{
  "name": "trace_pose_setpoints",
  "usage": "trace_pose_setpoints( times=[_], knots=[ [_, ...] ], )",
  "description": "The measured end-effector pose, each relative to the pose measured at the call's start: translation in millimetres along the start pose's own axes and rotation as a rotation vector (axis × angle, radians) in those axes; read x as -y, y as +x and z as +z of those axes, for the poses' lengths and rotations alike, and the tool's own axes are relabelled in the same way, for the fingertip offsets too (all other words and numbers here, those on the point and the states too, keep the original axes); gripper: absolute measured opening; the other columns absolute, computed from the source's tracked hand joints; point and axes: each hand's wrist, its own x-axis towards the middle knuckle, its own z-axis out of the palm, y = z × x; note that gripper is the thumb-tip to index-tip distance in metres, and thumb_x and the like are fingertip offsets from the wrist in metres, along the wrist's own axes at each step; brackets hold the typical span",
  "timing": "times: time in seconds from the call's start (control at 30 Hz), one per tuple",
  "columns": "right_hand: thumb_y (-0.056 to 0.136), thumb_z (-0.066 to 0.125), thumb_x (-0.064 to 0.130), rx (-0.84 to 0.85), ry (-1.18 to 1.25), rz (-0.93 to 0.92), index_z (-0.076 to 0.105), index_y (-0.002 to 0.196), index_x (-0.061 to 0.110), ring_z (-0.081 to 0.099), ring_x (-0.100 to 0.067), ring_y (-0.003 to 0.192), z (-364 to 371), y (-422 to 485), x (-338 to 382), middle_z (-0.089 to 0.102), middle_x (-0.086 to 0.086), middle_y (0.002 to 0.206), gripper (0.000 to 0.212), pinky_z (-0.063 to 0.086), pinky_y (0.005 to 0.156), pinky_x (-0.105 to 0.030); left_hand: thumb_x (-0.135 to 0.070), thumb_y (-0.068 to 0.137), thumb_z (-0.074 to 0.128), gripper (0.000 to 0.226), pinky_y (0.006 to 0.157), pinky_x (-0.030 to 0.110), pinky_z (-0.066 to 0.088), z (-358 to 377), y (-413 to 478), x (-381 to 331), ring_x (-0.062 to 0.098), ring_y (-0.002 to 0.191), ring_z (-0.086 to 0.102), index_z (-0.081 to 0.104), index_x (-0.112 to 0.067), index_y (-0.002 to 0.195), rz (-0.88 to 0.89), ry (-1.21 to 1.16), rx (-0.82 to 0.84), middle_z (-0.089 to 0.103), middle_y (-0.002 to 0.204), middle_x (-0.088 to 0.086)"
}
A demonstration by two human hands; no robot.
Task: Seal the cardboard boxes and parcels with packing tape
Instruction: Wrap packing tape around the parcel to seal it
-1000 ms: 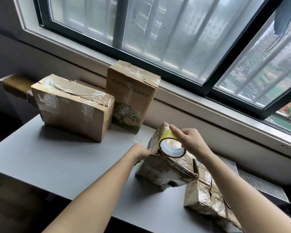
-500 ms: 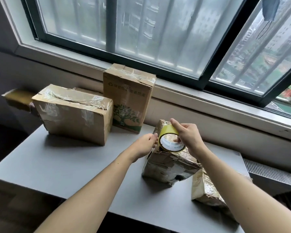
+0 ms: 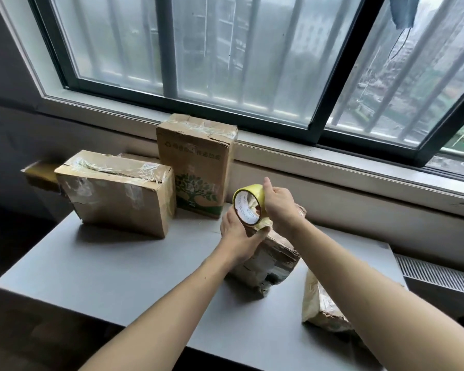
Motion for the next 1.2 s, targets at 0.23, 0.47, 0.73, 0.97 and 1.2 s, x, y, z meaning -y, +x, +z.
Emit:
trace_pose_setpoints(
  times=[0.23, 0.47, 0.73, 0.97, 1.2],
  knots=[
    [0.106, 0.043, 0.04, 0.215, -0.015, -0.122, 0.04, 0.07, 0.022, 0.028, -0.011, 0.057, -6.4, 12.8, -6.3, 0.032, 0.003, 0.064, 0.04, 0.022, 0.054, -0.031, -0.025, 0.082, 0.069, 0.074, 0.115, 0.036, 0.03, -1.9, 23.4, -5.0, 0.024, 0.138, 0.028, 0.03, -0.01, 0.143, -0.061, -0.062, -0.007, 0.03, 0.141, 0.01],
    [0.1, 0.047, 0.053, 0.21, -0.018, -0.142, 0.058, 0.081, 0.013, 0.043, -0.019, 0.066, -16.9, 27.8, -16.3, 0.046, -0.007, 0.071, 0.046, 0.035, 0.062, -0.035, -0.063, 0.06, 0.078, 0.081, 0.103, 0.038, 0.044, -17.7, 43.4, 3.4, 0.018, 0.117, 0.048, 0.051, -0.022, 0.125, 0.011, 0.121, 0.195, 0.044, 0.122, 0.002],
    [0.099, 0.05, 0.055, 0.138, -0.014, -0.136, 0.064, 0.08, 0.01, 0.039, -0.022, 0.063, -17.1, 31.4, -20.4, 0.047, -0.01, 0.067, 0.051, 0.034, 0.063, -0.036, -0.046, 0.076, 0.077, 0.05, 0.105, 0.036, 0.038, -5.4, 51.4, 9.0, 0.021, 0.119, 0.037, 0.047, -0.021, 0.107, 0.04, 0.21, 0.105, 0.039, 0.112, 0.001],
    [0.102, 0.05, 0.045, 0.071, -0.249, -0.21, 0.044, 0.059, 0.014, 0.032, -0.016, 0.048, -9.4, 32.5, -5.8, 0.037, -0.003, 0.052, 0.053, 0.028, 0.052, -0.03, -0.041, 0.079, 0.075, 0.057, 0.107, 0.038, 0.042, -12.7, 54.3, 1.4, 0.021, 0.121, 0.046, 0.048, -0.019, 0.124, -0.038, 0.115, 0.162, 0.04, 0.126, 0.004],
    [0.103, 0.046, 0.047, 0.048, -0.148, -0.136, 0.047, 0.064, 0.011, 0.031, -0.02, 0.057, -18.0, 38.5, -10.9, 0.034, -0.009, 0.061, 0.053, 0.027, 0.06, -0.034, -0.039, 0.074, 0.078, 0.072, 0.103, 0.036, 0.04, -8.7, 35.7, -8.8, 0.026, 0.123, 0.04, 0.027, -0.017, 0.119, 0.028, 0.156, 0.042, 0.032, 0.123, 0.002]
  ],
)
